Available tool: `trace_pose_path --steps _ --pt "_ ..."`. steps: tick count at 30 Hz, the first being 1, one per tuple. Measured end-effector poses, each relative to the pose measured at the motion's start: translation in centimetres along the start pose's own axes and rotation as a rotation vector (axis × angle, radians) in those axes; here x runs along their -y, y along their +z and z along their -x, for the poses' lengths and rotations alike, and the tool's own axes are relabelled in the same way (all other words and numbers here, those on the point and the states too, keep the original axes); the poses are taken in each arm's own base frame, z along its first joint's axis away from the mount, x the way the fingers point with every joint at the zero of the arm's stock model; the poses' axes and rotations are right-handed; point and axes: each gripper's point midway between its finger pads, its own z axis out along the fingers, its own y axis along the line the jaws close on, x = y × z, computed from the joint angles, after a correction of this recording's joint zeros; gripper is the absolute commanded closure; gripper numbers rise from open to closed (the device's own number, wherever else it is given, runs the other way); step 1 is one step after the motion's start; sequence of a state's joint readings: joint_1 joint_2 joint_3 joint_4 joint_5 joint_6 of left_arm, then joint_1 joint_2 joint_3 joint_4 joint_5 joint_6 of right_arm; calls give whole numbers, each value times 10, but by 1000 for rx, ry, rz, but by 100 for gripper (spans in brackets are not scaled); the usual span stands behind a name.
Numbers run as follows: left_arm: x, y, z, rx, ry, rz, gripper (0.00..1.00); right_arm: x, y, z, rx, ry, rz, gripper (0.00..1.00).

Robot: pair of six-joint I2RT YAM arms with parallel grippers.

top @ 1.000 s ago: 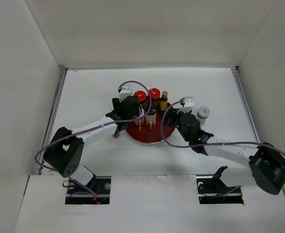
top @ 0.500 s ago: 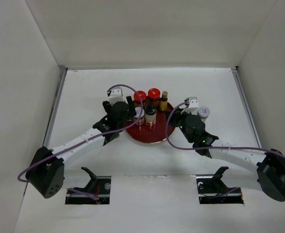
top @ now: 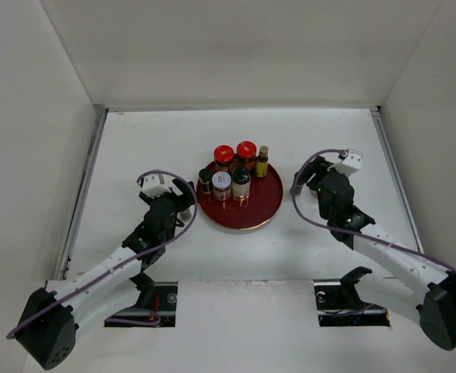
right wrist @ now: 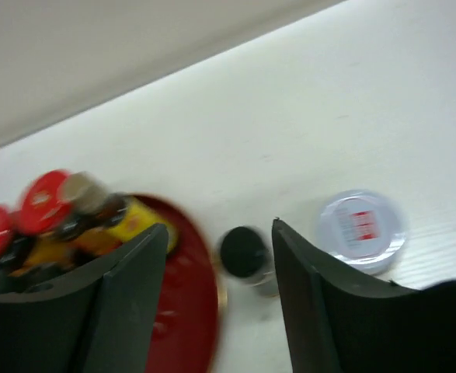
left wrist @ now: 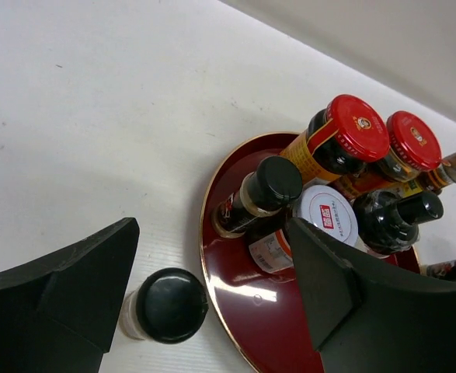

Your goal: Organize the condiment bottles

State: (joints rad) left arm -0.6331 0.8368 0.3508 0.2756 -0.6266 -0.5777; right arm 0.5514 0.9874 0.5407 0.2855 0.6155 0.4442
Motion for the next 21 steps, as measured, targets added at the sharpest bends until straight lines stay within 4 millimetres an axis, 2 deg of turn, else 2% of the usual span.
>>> trace_pose_path --steps 2,3,5,7,10,16,21 --pt "-7 -5 -1 22 -34 -7 22 25 7 3 -9 -18 -98 20" --pt "-10 -7 -1 34 -52 -10 22 36 10 3 -20 -32 -143 19" --pt "-17 -10 -3 52 -84 -15 22 53 15 -2 -54 -63 -210 23" --pt "-23 -12 -5 62 -107 -16 22 60 16 -10 -94 -96 -236 26" --pt "-28 -12 -7 64 -127 -13 22 54 15 -22 -141 -142 -212 28" --pt "-24 -14 2 89 -186 -42 22 26 21 -35 -204 -200 -129 20" --pt "-25 -13 2 83 -210 -47 22 19 32 -53 -264 -236 -114 22"
